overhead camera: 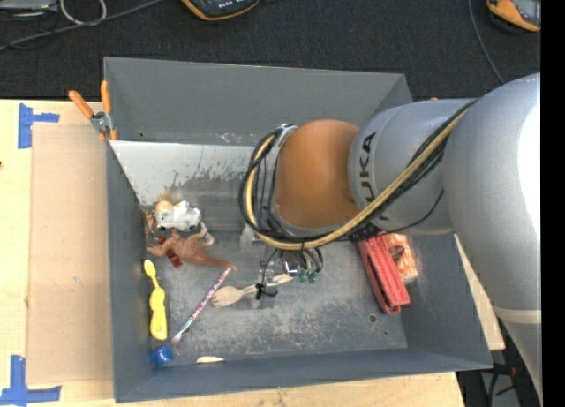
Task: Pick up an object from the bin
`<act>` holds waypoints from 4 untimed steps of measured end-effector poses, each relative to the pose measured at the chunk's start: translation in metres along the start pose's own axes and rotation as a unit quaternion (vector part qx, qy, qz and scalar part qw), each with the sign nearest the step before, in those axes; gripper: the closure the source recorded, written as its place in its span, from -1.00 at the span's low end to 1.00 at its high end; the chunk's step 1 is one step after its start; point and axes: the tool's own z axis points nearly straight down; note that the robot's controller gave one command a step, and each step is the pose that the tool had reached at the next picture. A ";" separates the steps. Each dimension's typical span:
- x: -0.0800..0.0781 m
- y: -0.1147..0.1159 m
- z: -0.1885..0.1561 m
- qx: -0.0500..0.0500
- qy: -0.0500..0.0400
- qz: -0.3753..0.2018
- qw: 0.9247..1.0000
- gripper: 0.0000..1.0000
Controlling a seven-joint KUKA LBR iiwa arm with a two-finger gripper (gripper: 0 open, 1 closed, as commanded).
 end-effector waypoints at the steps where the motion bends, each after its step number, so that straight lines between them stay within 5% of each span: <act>1: -0.003 -0.006 0.021 -0.002 -0.005 0.029 1.000 1.00; 2: -0.003 -0.006 0.022 -0.002 -0.005 0.029 1.000 1.00; 3: -0.003 -0.026 -0.036 -0.002 -0.001 0.028 1.000 1.00; 4: 0.023 -0.011 -0.110 -0.002 0.001 0.008 1.000 1.00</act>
Offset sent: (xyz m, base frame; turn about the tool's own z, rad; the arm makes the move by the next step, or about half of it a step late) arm 0.0000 0.0000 0.0000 0.0000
